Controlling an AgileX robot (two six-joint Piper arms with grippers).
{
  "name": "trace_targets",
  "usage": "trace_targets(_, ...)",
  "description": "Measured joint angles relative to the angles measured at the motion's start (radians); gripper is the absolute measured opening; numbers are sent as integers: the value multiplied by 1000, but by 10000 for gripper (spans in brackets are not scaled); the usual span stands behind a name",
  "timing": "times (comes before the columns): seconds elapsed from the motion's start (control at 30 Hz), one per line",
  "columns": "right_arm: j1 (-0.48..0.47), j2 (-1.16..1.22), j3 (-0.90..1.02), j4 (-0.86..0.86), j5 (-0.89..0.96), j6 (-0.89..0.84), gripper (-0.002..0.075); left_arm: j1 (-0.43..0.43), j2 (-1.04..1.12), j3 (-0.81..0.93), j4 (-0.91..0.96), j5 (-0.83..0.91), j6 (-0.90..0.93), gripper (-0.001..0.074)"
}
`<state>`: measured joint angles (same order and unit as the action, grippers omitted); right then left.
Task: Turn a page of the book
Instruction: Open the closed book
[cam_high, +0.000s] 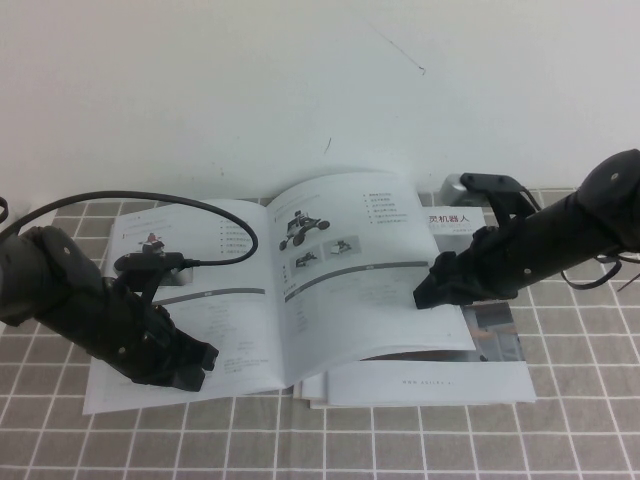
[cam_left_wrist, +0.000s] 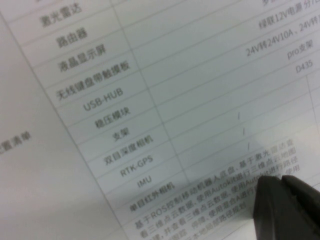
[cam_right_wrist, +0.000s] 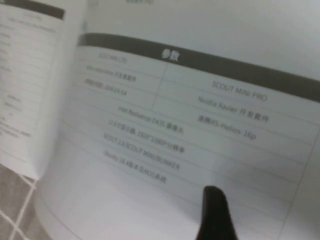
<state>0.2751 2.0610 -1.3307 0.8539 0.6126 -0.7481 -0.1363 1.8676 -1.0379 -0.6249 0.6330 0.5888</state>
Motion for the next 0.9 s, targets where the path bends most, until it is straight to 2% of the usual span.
trace_targets(0.53, 0, -47, 0, 496, 147, -366, 438, 0, 0, 0, 0, 0, 0, -4)
trace_targets(0.9, 44, -48, 0, 694, 225, -520, 438, 0, 0, 0, 0, 0, 0, -4)
